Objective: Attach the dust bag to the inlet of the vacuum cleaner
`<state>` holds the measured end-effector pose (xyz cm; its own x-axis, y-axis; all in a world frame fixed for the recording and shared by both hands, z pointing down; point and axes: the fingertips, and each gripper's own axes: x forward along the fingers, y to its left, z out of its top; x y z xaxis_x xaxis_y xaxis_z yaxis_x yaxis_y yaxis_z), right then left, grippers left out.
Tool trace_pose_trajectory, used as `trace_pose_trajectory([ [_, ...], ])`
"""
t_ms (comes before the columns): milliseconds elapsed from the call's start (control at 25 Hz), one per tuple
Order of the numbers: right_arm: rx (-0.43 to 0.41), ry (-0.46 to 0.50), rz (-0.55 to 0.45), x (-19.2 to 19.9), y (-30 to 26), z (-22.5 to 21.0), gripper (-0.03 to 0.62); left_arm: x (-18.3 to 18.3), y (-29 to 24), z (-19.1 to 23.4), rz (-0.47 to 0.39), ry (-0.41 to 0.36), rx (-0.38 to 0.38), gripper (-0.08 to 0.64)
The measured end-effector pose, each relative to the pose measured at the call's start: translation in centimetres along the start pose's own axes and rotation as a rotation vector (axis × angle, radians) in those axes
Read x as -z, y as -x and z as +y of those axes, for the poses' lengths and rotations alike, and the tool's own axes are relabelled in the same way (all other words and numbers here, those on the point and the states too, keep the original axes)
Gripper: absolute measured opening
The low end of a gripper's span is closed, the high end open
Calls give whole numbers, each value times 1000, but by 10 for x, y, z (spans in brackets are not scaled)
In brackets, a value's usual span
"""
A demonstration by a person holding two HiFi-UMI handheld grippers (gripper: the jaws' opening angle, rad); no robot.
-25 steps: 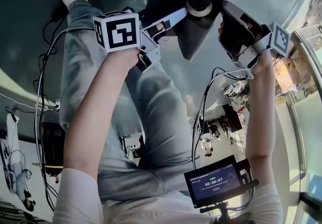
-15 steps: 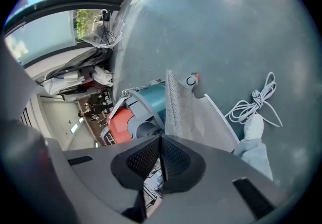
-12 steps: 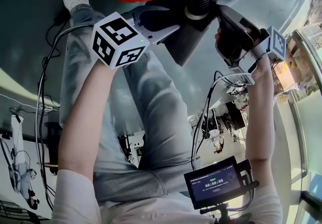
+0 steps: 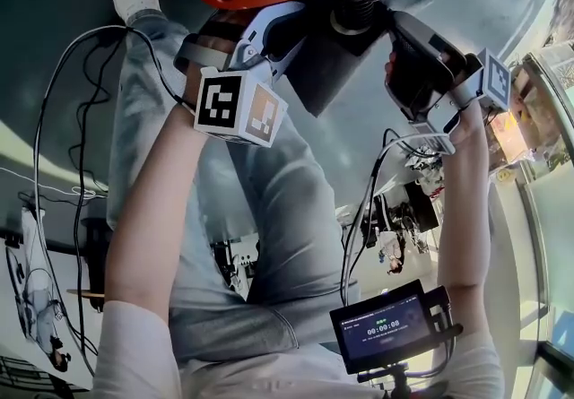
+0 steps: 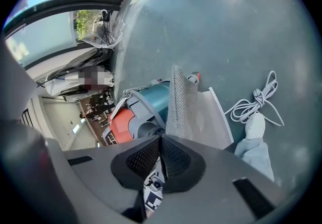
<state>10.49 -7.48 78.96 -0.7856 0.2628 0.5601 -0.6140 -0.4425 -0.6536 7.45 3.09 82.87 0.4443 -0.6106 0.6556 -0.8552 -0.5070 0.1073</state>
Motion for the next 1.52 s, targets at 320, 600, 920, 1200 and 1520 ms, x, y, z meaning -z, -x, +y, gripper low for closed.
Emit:
trace_pose_trajectory([
  [320, 7, 23, 16, 3, -3, 5, 17, -9, -8, 7, 53, -113, -64, 45],
  [600, 37, 50, -19, 0, -2, 6, 20, -9, -14, -3, -16, 308, 103, 38],
  [920, 57, 28, -101, -1, -3, 13, 18, -9, -7, 11, -93, 688, 113, 46],
  [1200, 65, -32, -166, 2, -3, 20, 18, -12, 4, 22, -111, 843, 33, 46],
  [1520, 47, -50, -225, 3, -24, 34, 18, -1, 14, 46, -112, 1002, -24, 46],
])
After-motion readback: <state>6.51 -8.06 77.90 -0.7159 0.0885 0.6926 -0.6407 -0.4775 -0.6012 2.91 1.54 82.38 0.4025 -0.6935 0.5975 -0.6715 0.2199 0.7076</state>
